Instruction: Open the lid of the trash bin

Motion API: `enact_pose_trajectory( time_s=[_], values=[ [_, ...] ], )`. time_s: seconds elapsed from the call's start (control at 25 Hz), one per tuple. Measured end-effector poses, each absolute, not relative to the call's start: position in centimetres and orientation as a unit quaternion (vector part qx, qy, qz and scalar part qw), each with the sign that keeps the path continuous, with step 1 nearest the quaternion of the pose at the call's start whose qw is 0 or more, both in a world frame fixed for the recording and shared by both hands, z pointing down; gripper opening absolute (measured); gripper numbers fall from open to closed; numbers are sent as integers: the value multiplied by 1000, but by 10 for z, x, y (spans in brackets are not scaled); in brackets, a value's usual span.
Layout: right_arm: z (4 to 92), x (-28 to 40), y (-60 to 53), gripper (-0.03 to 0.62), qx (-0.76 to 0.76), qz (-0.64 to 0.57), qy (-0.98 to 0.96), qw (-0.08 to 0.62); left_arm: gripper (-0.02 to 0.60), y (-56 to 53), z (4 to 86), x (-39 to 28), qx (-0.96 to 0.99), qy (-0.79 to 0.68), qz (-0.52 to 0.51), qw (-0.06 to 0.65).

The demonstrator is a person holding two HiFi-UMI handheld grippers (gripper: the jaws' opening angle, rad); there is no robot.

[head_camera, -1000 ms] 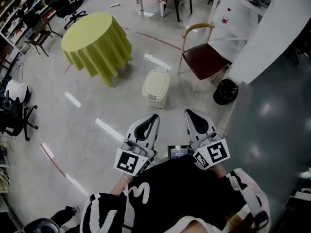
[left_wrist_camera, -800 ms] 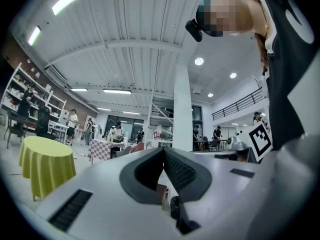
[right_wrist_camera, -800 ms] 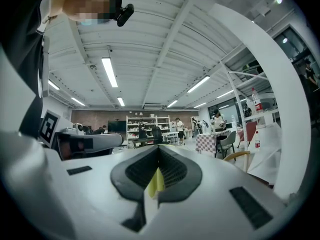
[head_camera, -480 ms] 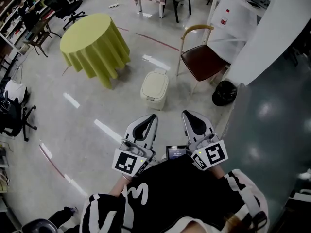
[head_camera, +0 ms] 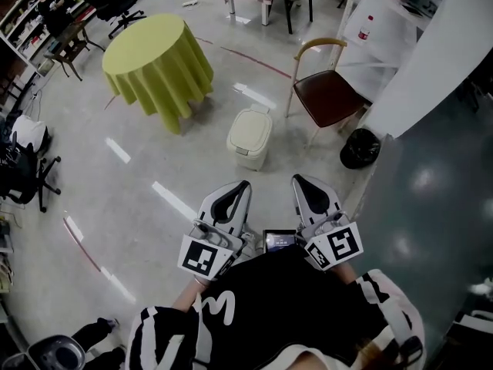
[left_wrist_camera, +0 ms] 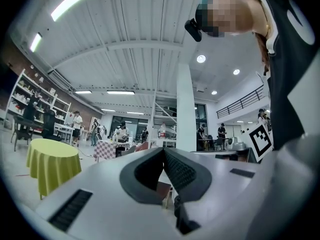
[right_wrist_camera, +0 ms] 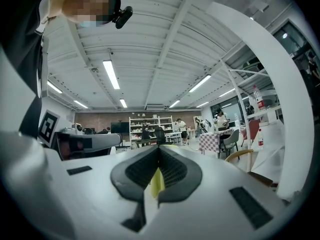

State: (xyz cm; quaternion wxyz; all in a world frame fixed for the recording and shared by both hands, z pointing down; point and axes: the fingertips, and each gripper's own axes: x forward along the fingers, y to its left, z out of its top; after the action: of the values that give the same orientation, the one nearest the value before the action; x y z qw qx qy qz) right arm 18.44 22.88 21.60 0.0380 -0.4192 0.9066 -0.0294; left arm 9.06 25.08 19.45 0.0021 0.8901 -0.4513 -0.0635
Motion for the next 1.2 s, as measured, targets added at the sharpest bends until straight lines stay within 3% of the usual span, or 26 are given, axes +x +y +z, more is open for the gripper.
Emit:
enact_pose_trajectory(
  time_s=[1.2],
  values=[
    [210,154,148,3,-430,-14,902,38,7,164,191,64,898,-432,-75,-9]
  ],
)
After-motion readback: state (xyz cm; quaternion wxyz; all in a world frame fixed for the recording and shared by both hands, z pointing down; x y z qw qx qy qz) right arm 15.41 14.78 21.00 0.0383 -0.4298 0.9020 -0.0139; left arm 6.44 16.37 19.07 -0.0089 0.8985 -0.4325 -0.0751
